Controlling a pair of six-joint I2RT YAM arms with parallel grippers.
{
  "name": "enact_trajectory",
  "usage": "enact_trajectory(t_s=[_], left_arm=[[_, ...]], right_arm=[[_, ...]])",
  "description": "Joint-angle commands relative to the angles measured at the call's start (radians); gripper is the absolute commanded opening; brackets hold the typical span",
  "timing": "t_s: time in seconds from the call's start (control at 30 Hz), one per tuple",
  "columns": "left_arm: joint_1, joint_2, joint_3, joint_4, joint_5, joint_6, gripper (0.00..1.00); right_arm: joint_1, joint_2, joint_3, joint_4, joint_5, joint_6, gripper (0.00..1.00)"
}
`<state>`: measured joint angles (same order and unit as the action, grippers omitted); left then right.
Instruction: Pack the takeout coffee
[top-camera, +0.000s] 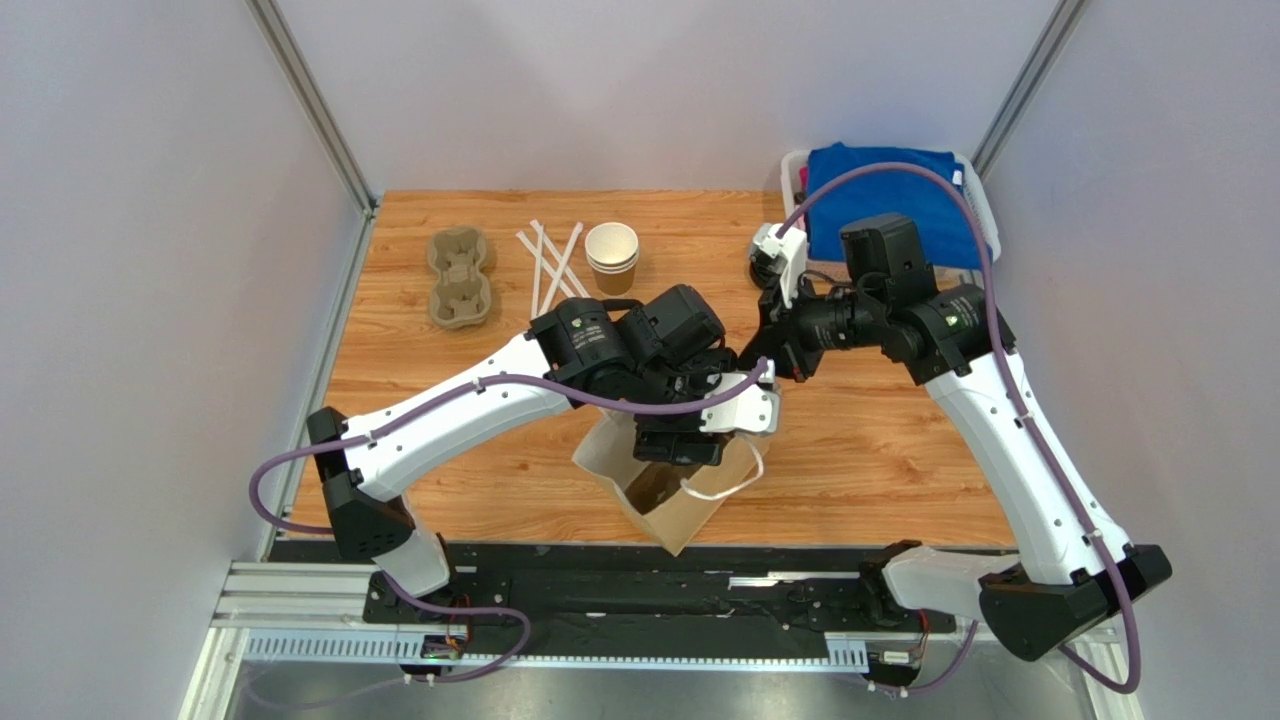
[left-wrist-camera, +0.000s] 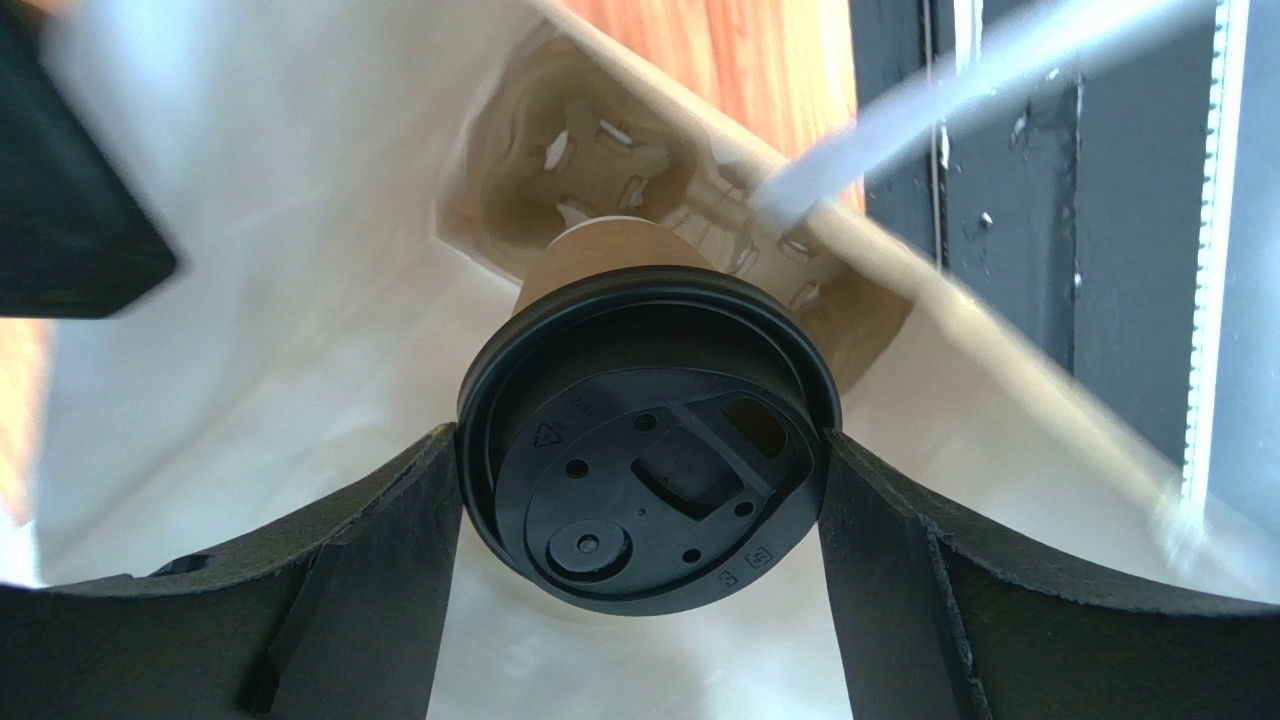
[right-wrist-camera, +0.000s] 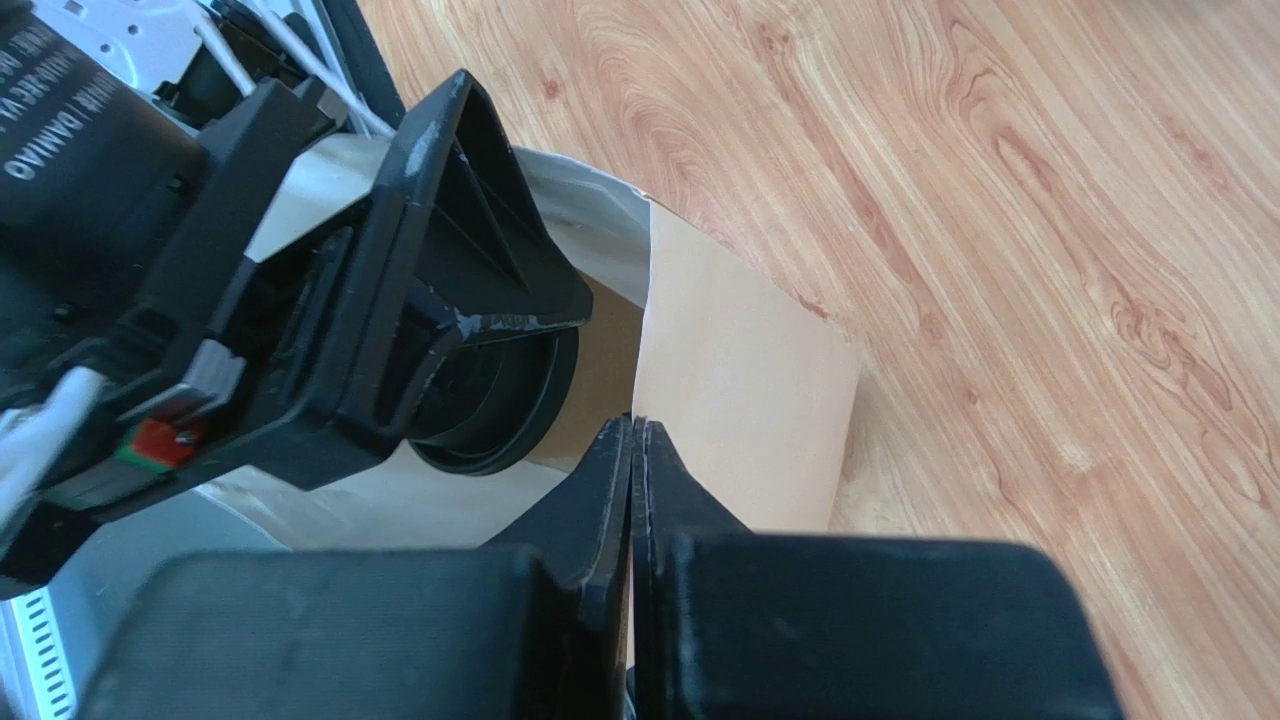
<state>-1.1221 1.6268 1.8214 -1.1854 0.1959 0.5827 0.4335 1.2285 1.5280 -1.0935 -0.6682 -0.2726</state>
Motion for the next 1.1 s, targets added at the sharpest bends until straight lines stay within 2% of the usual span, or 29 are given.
enact_trajectory(t_s=[0.0, 0.13, 0.43, 0.53, 0.57, 0.67, 0.77, 1.07], left_arm=[[-0.008, -0.044, -0.054, 0.047, -0.010, 0.019, 0.32], [-0.008, -0.064, -0.117, 0.058, -0.012, 0.023, 0.32], [-0.007, -0.191, -0.280, 0.121, -0.003, 0.083, 0.32], [-0.007, -0.223, -0.309, 0.156, 0.008, 0.112, 0.32], [-0.008, -0.226, -0.307, 0.159, 0.014, 0.117, 0.32], [-0.008, -0.231, -0.304, 0.162, 0.046, 0.134, 0.32], [-0.008, -0.232, -0.304, 0.161, 0.062, 0.150, 0.32], [-0.008, -0.242, -0.303, 0.145, 0.065, 0.163, 0.32]], right_arm=[[0.004, -0.069, -0.043, 0.053, -0.030, 0.024, 0.00], [0.002, -0.132, -0.107, 0.055, -0.019, 0.027, 0.00], [0.004, -0.254, -0.195, -0.088, 0.009, -0.007, 0.00], [0.004, -0.236, -0.184, -0.101, 0.028, -0.002, 0.28], [0.002, -0.227, -0.174, -0.088, 0.035, -0.005, 0.48], [0.002, -0.167, -0.097, -0.057, 0.045, -0.045, 0.70], [0.002, -0.089, -0.016, -0.040, 0.038, -0.092, 0.77], [0.005, 0.077, 0.103, 0.037, -0.096, -0.246, 0.80]])
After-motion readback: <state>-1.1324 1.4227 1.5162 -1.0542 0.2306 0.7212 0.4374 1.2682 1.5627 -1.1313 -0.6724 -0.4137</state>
